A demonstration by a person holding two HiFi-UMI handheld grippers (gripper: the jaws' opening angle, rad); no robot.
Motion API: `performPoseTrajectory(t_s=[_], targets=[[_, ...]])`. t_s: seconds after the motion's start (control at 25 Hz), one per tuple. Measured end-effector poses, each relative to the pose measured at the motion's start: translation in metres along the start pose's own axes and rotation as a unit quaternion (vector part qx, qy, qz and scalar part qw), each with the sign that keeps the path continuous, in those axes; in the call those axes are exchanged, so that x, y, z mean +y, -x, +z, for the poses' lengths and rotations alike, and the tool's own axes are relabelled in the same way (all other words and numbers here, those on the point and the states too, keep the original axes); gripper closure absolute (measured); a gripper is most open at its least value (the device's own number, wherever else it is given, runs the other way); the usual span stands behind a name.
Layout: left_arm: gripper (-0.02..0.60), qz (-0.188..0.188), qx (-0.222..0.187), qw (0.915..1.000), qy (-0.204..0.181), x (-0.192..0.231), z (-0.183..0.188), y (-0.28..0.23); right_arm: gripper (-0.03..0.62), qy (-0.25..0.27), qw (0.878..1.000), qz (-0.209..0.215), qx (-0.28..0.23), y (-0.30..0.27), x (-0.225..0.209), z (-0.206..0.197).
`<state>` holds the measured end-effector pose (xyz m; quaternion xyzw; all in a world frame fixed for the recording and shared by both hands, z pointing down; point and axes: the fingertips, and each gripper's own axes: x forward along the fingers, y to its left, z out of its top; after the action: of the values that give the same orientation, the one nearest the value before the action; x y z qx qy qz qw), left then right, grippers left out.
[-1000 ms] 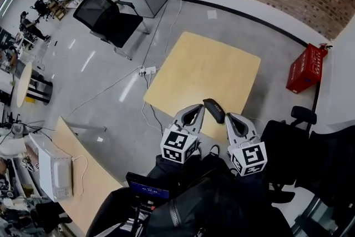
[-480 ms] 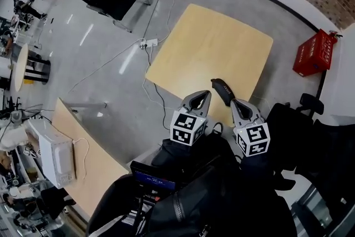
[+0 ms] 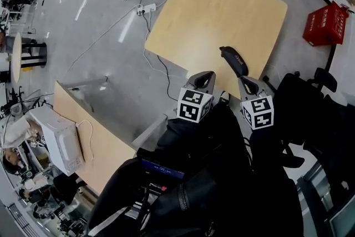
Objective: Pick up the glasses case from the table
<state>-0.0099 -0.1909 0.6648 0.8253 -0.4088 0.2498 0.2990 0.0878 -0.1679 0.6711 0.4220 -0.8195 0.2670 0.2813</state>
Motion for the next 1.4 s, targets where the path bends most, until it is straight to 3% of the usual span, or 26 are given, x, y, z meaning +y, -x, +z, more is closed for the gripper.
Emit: performPoseTrajectory(t_s=[0.2,0.68,1.4], targets=[[0.581,-0.001,0.019,0.9997,0.014,0.014,-0.017,-0.009,0.563,0.001,0.999,-0.002,0.038,-0.028,-0.009,-0.02],[0.581,0.002,0.048,0.9982,0.035,0.027,-0.054,-0.022,0.332,0.052,0.991,-0.017,0.126,-0.085,-0.048,-0.068],[0.581,0.015,0.063,0.997,0.042,0.045,-0.078,-0.019,0.261,0.059,0.981,-0.014,0.182,-0.132,-0.058,-0.1]])
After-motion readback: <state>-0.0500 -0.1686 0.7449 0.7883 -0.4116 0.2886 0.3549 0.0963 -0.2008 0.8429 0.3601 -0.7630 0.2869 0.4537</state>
